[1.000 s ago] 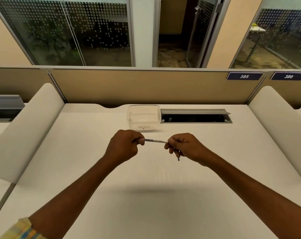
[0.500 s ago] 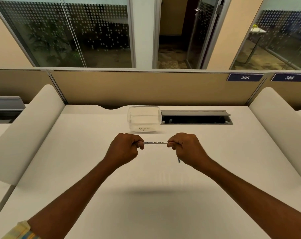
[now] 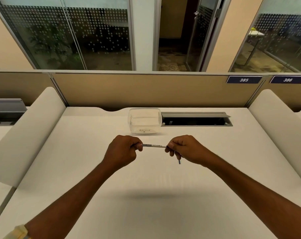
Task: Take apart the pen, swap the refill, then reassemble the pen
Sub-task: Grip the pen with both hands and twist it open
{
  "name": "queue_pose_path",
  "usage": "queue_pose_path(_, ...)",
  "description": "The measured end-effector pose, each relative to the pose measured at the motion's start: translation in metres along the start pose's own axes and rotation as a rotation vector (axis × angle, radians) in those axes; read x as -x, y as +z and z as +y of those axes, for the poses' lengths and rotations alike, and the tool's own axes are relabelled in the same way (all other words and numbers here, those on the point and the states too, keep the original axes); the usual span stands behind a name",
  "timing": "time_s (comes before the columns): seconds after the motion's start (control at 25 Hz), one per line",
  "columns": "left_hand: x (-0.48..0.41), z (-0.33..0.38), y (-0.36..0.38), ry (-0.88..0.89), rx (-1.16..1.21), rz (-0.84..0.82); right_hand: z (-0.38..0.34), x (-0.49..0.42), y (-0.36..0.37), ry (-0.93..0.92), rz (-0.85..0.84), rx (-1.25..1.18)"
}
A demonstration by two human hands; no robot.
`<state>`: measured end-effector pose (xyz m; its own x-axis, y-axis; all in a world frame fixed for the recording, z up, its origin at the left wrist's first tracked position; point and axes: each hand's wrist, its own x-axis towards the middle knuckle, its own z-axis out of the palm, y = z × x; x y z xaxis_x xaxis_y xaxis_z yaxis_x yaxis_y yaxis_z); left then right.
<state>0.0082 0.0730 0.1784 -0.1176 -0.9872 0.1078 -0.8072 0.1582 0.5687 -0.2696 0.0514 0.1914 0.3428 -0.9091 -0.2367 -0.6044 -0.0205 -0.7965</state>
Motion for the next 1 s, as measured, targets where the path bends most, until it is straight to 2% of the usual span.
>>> queue_pose_path(0.12, 0.002, -0.002, -0.002, 0.020, -0.001, -0.002, 0.001, 0.003, 0.006, 0.050, -0.020, -0.018)
queue_pose_path(0.4, 0.005, -0.005, -0.004, 0.005, 0.009, -0.012, 0.000, 0.004, 0.023, -0.017, 0.225, -0.010)
queue_pose_path(0.48, 0.006, -0.006, -0.006, 0.009, 0.008, -0.010, -0.001, 0.004, 0.022, -0.020, 0.196, -0.036)
queue_pose_path(0.68, 0.008, -0.005, -0.010, 0.022, 0.013, -0.005, -0.003, 0.004, 0.017, 0.061, -0.004, -0.216)
queue_pose_path(0.88, 0.010, -0.004, -0.008, 0.022, 0.012, -0.008, 0.001, 0.002, 0.023, 0.012, 0.136, -0.139)
queue_pose_path(1.0, 0.010, -0.004, -0.006, 0.022, 0.008, -0.015, 0.001, 0.002, 0.022, -0.008, 0.161, -0.177)
